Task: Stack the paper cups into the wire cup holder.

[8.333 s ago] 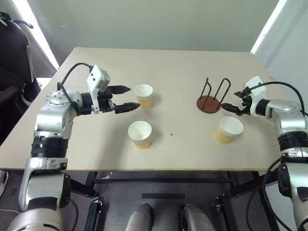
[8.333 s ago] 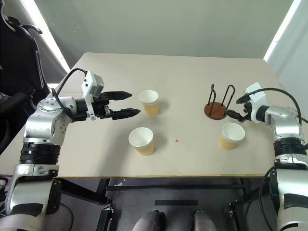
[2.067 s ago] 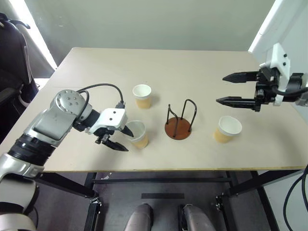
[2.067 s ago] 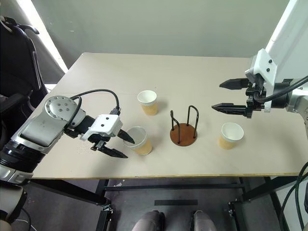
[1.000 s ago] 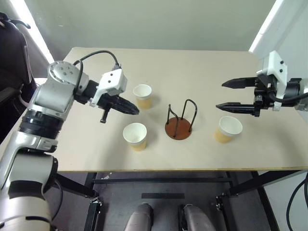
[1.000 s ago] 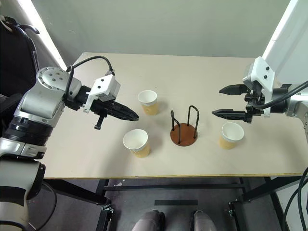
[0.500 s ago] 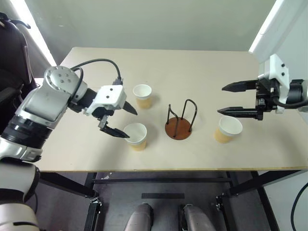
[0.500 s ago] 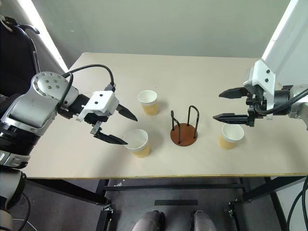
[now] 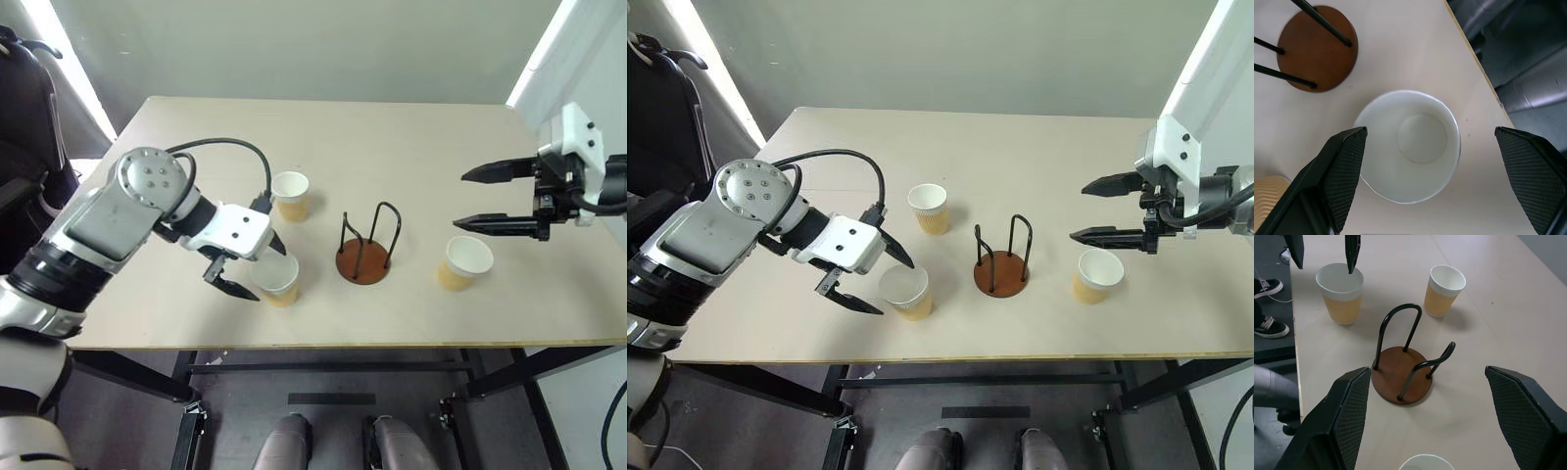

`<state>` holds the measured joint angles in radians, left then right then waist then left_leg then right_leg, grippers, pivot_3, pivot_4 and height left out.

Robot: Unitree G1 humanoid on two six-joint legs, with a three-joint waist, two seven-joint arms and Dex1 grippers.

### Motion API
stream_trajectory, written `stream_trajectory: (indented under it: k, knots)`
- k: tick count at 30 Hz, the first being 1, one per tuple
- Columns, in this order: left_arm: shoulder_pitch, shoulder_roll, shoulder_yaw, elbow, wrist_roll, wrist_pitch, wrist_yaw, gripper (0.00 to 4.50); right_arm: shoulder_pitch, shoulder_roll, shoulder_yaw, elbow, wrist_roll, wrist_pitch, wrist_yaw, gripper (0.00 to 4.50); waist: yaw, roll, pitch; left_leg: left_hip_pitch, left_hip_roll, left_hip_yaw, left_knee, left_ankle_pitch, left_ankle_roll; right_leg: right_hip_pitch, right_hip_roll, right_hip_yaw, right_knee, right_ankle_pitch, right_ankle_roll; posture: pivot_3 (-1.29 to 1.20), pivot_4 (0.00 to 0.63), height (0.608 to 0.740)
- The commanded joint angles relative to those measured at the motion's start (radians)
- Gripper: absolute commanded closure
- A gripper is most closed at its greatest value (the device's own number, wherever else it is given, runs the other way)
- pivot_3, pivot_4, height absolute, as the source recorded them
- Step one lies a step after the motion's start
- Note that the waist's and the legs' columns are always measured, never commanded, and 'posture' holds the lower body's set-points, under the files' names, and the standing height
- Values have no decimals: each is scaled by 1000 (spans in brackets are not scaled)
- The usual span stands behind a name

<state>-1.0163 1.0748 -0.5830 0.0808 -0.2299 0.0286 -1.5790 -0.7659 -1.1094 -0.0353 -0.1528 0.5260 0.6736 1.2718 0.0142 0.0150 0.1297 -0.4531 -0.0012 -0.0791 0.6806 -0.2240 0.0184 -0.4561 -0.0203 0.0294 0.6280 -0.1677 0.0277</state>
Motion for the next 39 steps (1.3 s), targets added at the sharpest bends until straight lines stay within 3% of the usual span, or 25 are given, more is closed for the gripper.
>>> stream_trajectory:
  k: [1, 13, 14, 16, 22, 27, 39]
  knots:
    - [-21, 13, 2, -29, 14, -18, -35, 14, -27, -22, -27, -3, 0, -9, 13, 713, 0, 0, 0, 0, 0, 0, 0, 0, 0, 0, 0, 0, 0, 0, 0, 0, 150, 740]
    - [18, 37, -45, -49, 29, -45, -35, 14, -15, -23, -30, -3, -4, -9, 9, 713, 0, 0, 0, 0, 0, 0, 0, 0, 0, 0, 0, 0, 0, 0, -1, 0, 150, 740]
    - [20, 32, -47, -42, 39, -52, -35, 174, -13, -23, -31, -4, -4, -9, 8, 713, 0, 0, 0, 0, 0, 0, 0, 0, 0, 0, 0, 0, 0, 0, -1, 0, 150, 740]
    - [27, 19, -50, -21, 67, -71, -35, 558, -8, -22, -32, -7, -4, -8, 6, 713, 0, 0, 0, 0, 0, 0, 0, 0, 0, 0, 0, 0, 0, 0, -1, 0, 150, 740]
    - [24, -12, -57, 69, 141, -113, -35, 2708, 16, -20, -36, -4, -8, -13, -2, 713, 0, 0, 0, 0, 0, 0, 0, 0, 0, 0, 0, 0, 1, 0, 0, 0, 150, 740]
    - [24, -18, -55, 84, 121, -99, -35, 4484, 45, -26, -41, 8, -8, -38, 22, 713, 0, 0, 0, 0, 0, 0, 0, 0, 0, 0, 0, 0, 0, 0, 0, 0, 150, 740]
    - [-28, -43, -28, 114, 54, -31, -35, 4484, 73, -16, -37, 24, -10, -151, 116, 713, 1, 0, 0, 0, 0, 0, 0, 0, 0, 0, 0, 0, 1, 0, 0, 0, 150, 740]
